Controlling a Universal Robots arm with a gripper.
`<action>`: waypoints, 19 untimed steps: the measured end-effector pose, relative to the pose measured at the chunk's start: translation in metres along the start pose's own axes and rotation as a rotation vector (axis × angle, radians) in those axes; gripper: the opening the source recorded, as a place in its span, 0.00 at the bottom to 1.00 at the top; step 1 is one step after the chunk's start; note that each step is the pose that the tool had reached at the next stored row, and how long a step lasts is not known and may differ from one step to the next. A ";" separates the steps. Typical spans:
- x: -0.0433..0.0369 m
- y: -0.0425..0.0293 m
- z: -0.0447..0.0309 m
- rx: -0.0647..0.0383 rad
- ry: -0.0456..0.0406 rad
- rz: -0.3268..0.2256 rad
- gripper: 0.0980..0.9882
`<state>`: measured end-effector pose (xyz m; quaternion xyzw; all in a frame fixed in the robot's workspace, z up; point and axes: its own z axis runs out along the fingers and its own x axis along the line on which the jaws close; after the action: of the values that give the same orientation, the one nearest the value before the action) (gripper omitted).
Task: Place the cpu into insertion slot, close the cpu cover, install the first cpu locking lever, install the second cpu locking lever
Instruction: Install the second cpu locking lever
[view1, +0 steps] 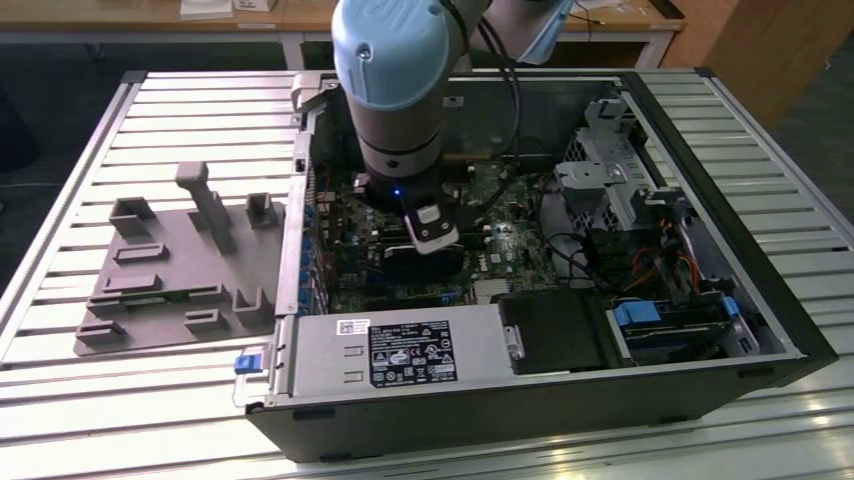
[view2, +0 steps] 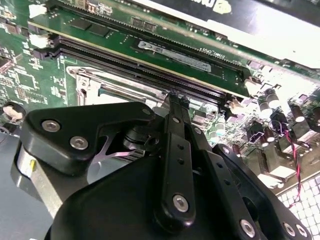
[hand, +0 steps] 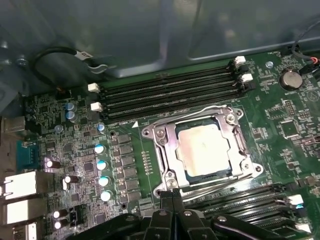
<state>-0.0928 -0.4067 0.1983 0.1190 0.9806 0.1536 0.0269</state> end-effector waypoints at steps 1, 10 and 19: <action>0.0002 -0.0002 0.0005 -0.002 0.0005 0.000 0.00; 0.0057 -0.0022 0.0048 -0.004 0.0007 0.000 0.00; 0.0070 0.0004 0.0086 -0.004 0.0007 0.000 0.00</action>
<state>-0.0987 -0.4021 0.1901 0.1190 0.9803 0.1556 0.0268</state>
